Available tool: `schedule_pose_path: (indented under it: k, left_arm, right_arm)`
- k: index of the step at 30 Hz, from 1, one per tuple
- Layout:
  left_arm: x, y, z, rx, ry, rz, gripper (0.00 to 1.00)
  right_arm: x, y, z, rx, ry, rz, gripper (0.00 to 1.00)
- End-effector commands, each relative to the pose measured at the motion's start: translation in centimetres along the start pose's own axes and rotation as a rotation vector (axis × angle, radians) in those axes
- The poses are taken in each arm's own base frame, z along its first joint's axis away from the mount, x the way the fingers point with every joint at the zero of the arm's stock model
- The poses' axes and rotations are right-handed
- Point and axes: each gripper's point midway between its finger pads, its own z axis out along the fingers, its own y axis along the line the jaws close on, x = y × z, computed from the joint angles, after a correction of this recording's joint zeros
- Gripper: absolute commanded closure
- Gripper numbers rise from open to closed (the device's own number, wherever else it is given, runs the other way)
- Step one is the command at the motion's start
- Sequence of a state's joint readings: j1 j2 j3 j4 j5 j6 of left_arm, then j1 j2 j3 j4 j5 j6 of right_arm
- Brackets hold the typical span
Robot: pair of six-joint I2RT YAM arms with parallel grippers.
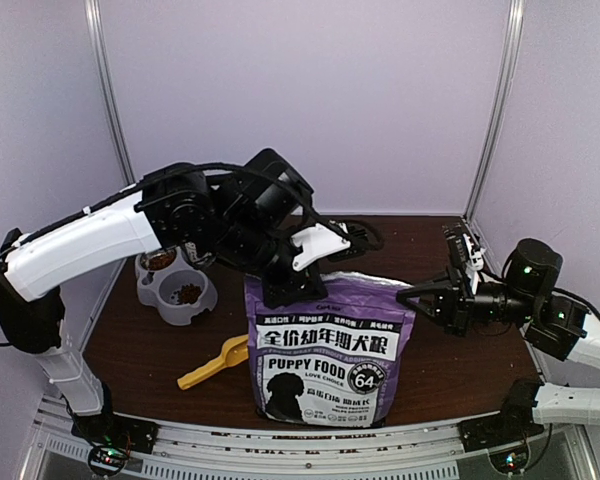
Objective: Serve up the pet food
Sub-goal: Press the seal on the pet food bag.
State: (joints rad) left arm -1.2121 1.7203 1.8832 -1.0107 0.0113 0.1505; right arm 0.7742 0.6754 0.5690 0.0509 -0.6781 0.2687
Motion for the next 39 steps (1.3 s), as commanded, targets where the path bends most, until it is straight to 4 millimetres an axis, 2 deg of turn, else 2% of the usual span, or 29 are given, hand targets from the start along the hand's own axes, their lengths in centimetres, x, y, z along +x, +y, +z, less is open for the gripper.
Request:
schedule_pose_path:
  k: [1, 2, 3, 9, 11, 13, 16, 22, 23, 24, 26, 29, 36, 37, 38, 39]
  left_arm:
    - [3.5, 3.5, -2.1, -0.127, 0.102, -0.045, 0.89]
    - [3.6, 3.5, -2.2, -0.127, 0.102, -0.046, 0.97]
    - [3.6, 3.5, -2.4, -0.128, 0.101, -0.047, 1.00]
    - [4.1, 3.8, -2.8, -0.140, 0.107, -0.053, 1.00]
    - [4.5, 4.2, -2.8, -0.152, 0.117, -0.058, 0.89]
    - [4.8, 4.4, -2.9, -0.161, 0.122, -0.063, 0.88]
    - [5.0, 4.6, -3.2, -0.163, 0.123, -0.066, 1.00]
    - [5.7, 4.8, -3.5, -0.169, 0.131, -0.073, 1.00]
    - [5.9, 5.0, -3.5, -0.177, 0.135, -0.079, 0.98]
    - [6.0, 5.1, -3.6, -0.184, 0.138, -0.081, 0.91]
    - [6.3, 5.3, -3.8, -0.191, 0.141, -0.086, 0.90]
    - [6.6, 5.5, -4.0, -0.198, 0.145, -0.090, 1.00]
    - [7.1, 5.7, -4.3, -0.212, 0.151, -0.095, 1.00]
    - [7.3, 5.9, -4.5, -0.222, 0.156, -0.099, 0.97]
    - [7.5, 6.1, -4.5, -0.229, 0.159, -0.103, 0.88]
    - [7.6, 6.1, -4.6, -0.231, 0.161, -0.106, 0.86]
  right_arm:
    - [-1.7, 1.0, -0.6, -0.025, -0.053, -0.040, 1.00]
    - [-1.6, 1.0, -0.6, -0.024, -0.052, -0.039, 1.00]
    - [-1.6, 1.0, -0.6, -0.024, -0.051, -0.039, 1.00]
    - [-1.5, 0.9, -0.6, -0.024, -0.051, -0.038, 1.00]
    - [-1.6, 0.9, -0.6, -0.022, -0.054, -0.039, 1.00]
    - [-1.6, 0.9, -0.6, -0.022, -0.052, -0.038, 1.00]
    - [-1.6, 0.9, -0.6, -0.020, -0.054, -0.038, 1.00]
    - [-1.6, 0.9, -0.7, -0.017, -0.054, -0.038, 1.00]
    - [-1.6, 0.9, -0.7, -0.017, -0.055, -0.039, 1.00]
    - [-1.5, 0.8, -0.7, -0.017, -0.054, -0.038, 1.00]
    - [-1.5, 0.9, -0.7, -0.017, -0.054, -0.039, 1.00]
    - [-1.5, 0.9, -0.8, -0.015, -0.055, -0.040, 1.00]
    - [-1.5, 0.8, -0.9, -0.009, -0.061, -0.039, 1.00]
    - [-1.6, 0.8, -1.0, -0.009, -0.061, -0.040, 1.00]
    - [-1.6, 0.8, -1.0, -0.008, -0.062, -0.040, 1.00]
    - [-1.6, 0.8, -1.0, -0.007, -0.062, -0.041, 1.00]
